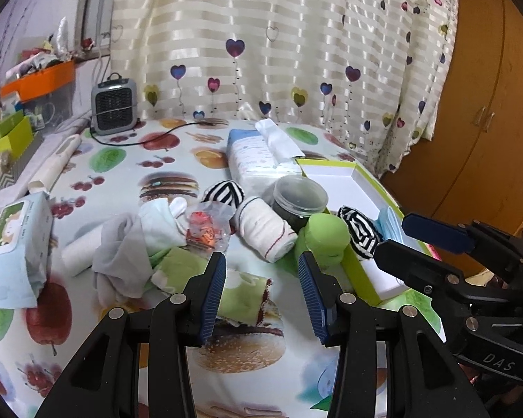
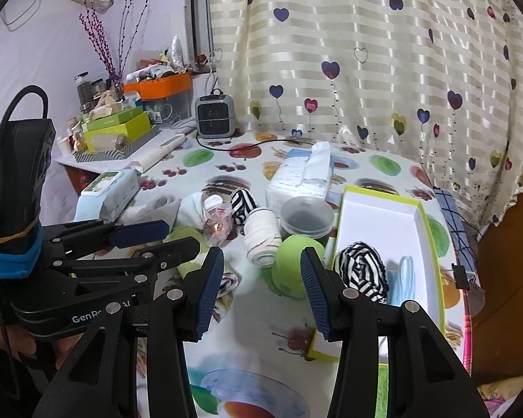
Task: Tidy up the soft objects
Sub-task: 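Move both open grippers back over the pile of soft items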
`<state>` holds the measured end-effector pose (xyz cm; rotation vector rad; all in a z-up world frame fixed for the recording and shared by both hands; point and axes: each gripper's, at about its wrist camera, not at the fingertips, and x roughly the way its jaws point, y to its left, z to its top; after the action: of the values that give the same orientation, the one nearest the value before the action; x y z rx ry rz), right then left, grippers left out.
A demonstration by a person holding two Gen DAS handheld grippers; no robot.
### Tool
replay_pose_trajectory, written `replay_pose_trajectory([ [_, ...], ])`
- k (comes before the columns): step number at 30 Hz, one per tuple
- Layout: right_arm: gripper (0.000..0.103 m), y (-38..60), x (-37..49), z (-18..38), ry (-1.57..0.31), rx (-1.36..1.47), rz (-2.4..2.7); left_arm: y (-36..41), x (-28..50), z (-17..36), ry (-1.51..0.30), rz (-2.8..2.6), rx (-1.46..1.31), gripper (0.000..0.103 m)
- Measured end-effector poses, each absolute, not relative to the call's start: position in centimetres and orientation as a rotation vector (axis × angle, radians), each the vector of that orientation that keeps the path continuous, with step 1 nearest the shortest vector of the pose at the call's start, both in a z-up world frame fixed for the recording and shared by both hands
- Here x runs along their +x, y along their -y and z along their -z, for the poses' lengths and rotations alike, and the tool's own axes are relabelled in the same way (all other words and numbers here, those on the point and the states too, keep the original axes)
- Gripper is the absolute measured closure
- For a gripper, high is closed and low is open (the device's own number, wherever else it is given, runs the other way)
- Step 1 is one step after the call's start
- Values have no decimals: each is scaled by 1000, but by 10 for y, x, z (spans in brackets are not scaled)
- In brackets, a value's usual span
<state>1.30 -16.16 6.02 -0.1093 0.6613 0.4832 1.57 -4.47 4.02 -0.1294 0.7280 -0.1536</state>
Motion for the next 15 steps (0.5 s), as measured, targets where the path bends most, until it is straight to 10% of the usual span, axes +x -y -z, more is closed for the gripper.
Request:
replay_pose_trajectory([
  [15,56,145,17,-56,-697,-115,-522,26,13,-33,-729,124,-141,61],
])
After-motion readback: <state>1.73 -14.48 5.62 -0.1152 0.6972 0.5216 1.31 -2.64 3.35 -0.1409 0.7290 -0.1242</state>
